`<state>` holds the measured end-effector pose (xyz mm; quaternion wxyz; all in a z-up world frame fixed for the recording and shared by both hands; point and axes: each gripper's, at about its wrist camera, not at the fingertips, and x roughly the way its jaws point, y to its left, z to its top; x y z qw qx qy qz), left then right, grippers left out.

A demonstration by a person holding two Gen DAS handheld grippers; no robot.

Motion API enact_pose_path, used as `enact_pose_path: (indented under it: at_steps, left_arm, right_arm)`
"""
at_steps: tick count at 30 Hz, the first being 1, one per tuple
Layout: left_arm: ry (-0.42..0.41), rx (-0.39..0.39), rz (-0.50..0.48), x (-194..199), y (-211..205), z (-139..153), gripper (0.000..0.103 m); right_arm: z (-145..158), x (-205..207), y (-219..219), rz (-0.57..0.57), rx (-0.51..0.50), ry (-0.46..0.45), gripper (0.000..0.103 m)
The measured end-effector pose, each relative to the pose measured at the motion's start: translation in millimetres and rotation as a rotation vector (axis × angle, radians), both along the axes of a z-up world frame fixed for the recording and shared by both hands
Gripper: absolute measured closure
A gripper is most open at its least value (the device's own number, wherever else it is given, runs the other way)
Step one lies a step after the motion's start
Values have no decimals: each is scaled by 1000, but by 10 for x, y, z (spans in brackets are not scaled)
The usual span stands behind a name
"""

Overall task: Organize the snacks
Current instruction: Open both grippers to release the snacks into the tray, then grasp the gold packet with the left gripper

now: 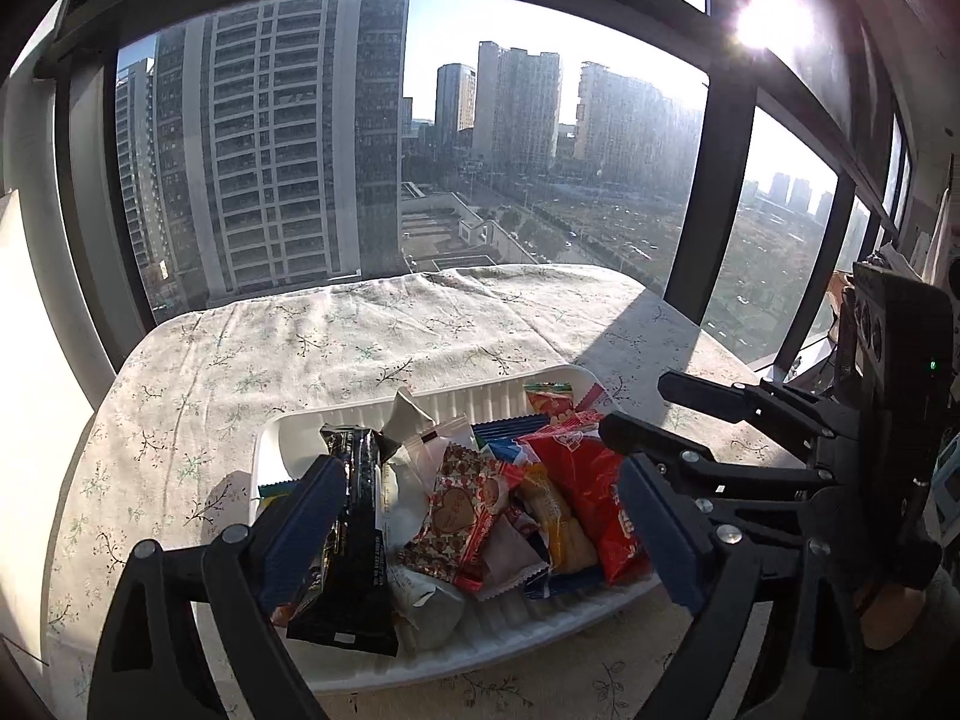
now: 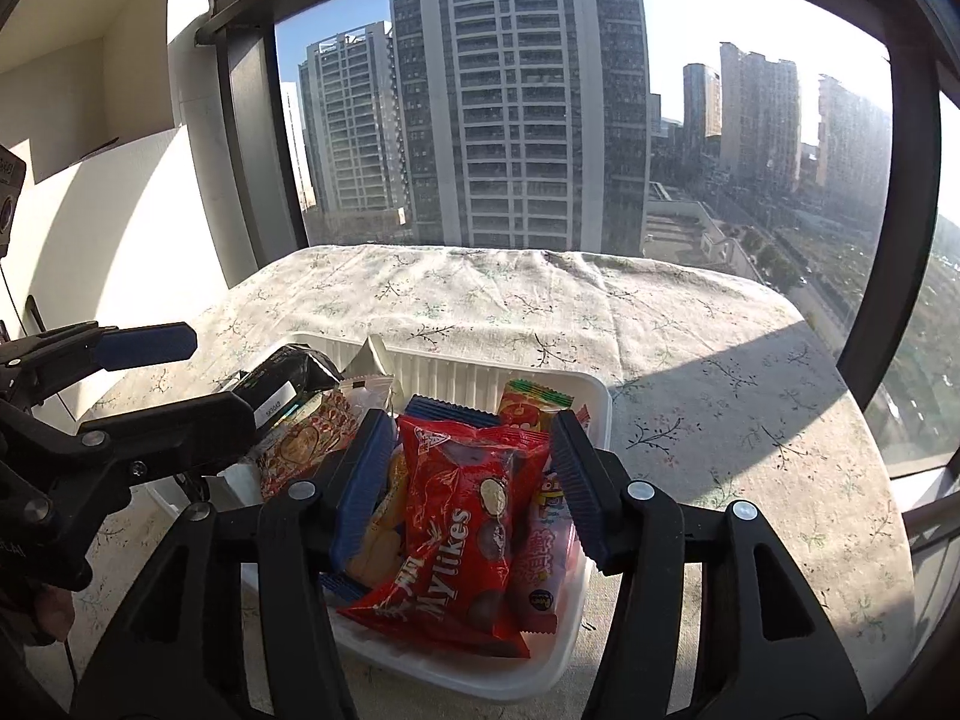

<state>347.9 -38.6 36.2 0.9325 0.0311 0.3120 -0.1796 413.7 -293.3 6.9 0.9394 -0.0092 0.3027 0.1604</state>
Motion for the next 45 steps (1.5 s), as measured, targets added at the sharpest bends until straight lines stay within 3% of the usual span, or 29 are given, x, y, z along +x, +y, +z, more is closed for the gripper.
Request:
enact_pose_path:
  at_steps: [5,12,19,24,27,30,36,39,41,43,45]
  left_arm:
    - [30,52,-14,-502,124,-45,6]
    - [124,89,-66,-1141,67,-386,6]
    - [188,112,-82,-1420,6,-683,6]
    - [201,117,-67,-1456,5,-734,7]
    - [213,132,-76,-1461,-43,-755,17]
    - [232,157,-80,-1442,-93,-818,18]
    - [285,172,-90,-1387,-134,-950,39]
    - [287,177,-93,-1377,-139,-963,42]
    - [287,174,-95,-1370,-136,-958,48]
    - [286,166,-99,-1363,-132,-949,64]
    - [285,162,-103,-1370,-130,-944,68]
  right_arm:
    - [289,-152,2,45,31,-11,27]
    - [465,-828,100,132,-53,8,26]
    - [271,-1686,-232,77,51,54,26]
    - [22,-2181,-480,23,125,100,23]
    - [-155,-2316,-572,-3,159,138,23]
    - [-294,-2414,-618,-13,164,164,23]
    - [-353,-2419,-599,-6,147,175,23]
    - [-382,-2377,-562,-3,143,183,23]
    - [-383,-2342,-525,0,134,189,23]
    - [-386,-2334,-484,6,122,189,23]
    - [-380,-2312,-424,17,114,193,23]
